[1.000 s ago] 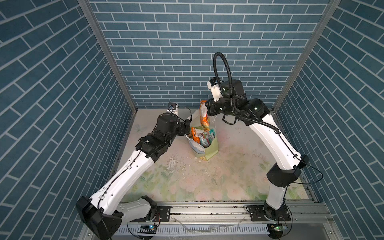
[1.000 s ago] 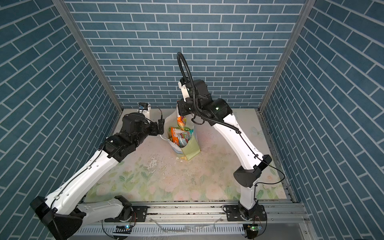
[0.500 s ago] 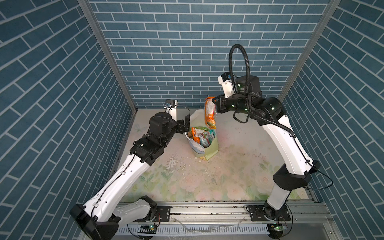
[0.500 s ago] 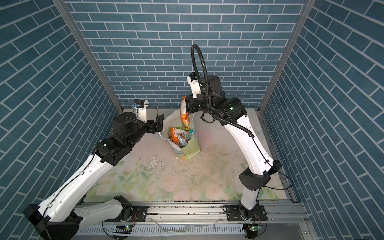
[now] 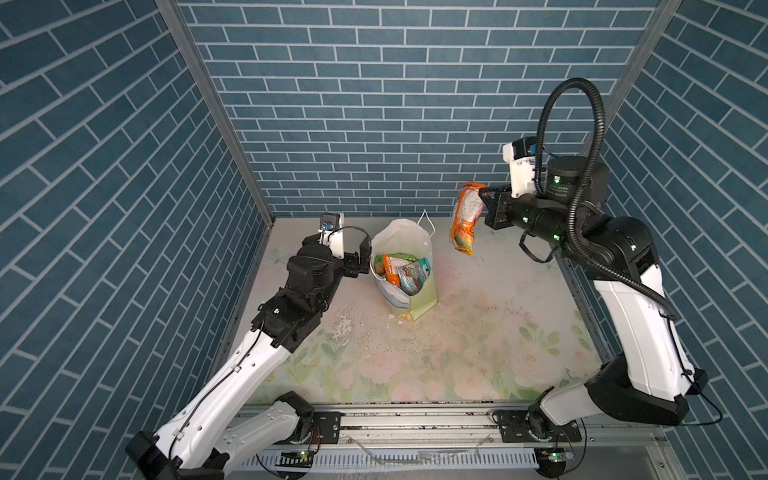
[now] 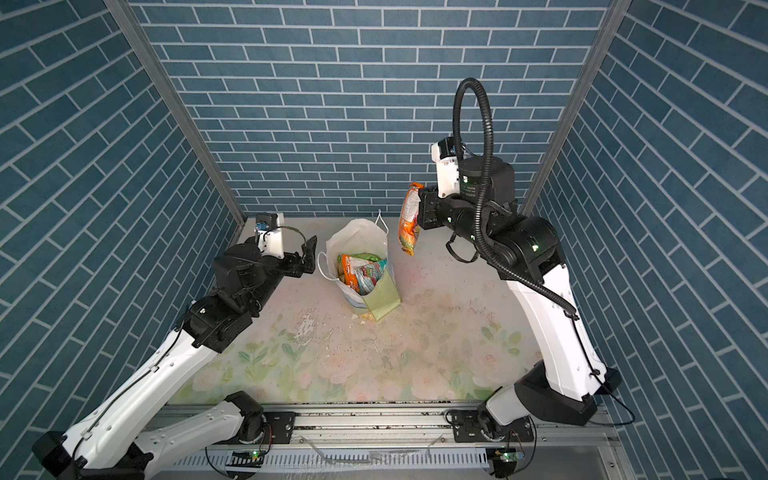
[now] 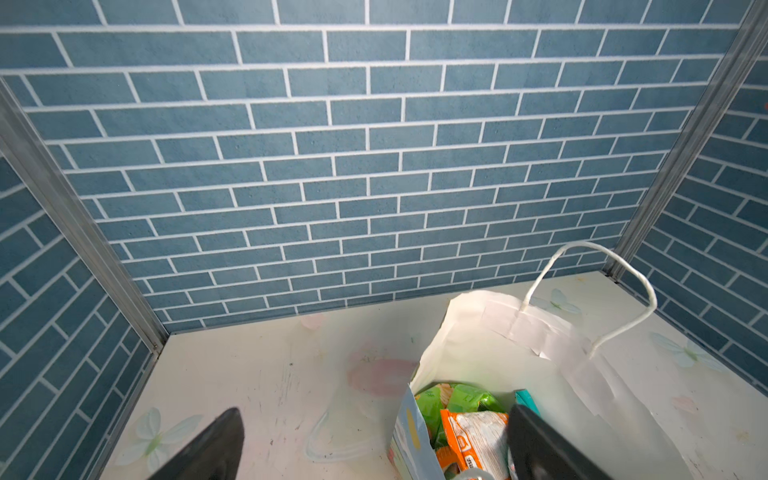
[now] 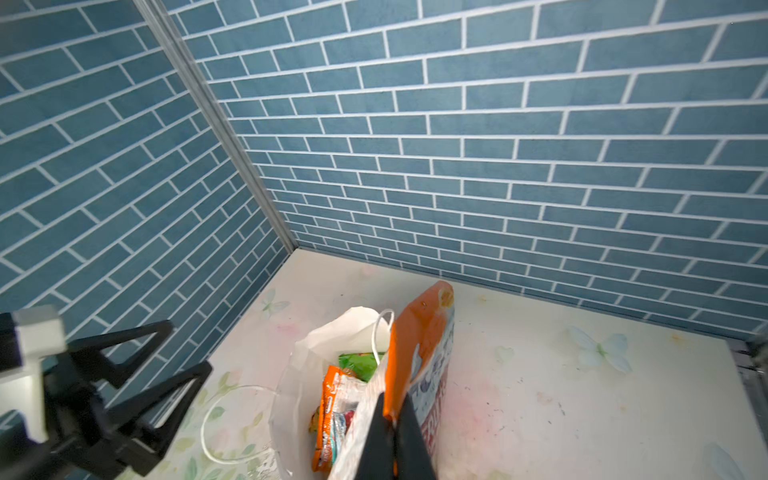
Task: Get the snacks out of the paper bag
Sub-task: 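Lift the orange packet out with the right gripper while the left releases the bag, then carry the FOX'S packet away from the bag and drop it on the table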
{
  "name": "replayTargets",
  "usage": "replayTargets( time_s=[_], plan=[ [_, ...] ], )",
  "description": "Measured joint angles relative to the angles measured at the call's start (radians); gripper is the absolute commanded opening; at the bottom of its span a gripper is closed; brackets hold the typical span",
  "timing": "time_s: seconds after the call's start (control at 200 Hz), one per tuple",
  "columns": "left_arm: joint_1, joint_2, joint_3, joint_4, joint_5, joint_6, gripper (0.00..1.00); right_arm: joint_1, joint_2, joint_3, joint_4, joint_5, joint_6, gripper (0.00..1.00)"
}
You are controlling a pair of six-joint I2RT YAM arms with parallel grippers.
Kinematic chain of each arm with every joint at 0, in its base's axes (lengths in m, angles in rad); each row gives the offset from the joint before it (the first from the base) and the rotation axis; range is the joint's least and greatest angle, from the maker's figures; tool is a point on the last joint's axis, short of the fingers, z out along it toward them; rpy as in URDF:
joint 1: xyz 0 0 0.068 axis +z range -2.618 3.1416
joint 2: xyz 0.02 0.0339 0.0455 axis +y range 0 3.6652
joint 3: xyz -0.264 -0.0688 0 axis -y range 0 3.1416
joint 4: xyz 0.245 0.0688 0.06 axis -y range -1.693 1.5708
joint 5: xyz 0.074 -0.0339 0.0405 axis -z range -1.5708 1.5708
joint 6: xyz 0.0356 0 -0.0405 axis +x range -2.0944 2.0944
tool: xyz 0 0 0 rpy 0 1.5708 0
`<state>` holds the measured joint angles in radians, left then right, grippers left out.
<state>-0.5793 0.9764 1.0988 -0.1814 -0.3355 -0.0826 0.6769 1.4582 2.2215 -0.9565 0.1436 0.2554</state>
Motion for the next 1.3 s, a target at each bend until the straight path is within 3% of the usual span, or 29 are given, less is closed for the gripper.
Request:
replayTargets(
  time_s=[0.39, 0.625, 0.875, 1.3],
  plan=[
    [0.0, 0.018, 0.009, 0.044, -0.037, 0.021, 0.99, -0.038, -0.192, -0.195, 0.006, 0.242, -0.082, 0.0],
    [-0.002, 0.084, 0.059, 0.037, -0.012, 0.02, 1.0, -0.097, -0.256, -0.339, 0.013, 0.295, -0.09, 0.0],
    [-0.002, 0.119, 0.085, 0.028, 0.016, 0.02, 1.0, -0.209, -0.25, -0.407, 0.031, 0.262, -0.088, 0.0],
    [-0.002, 0.09, 0.087, 0.013, 0.019, 0.02, 0.99, -0.433, -0.186, -0.598, 0.117, 0.046, -0.042, 0.0]
  ],
)
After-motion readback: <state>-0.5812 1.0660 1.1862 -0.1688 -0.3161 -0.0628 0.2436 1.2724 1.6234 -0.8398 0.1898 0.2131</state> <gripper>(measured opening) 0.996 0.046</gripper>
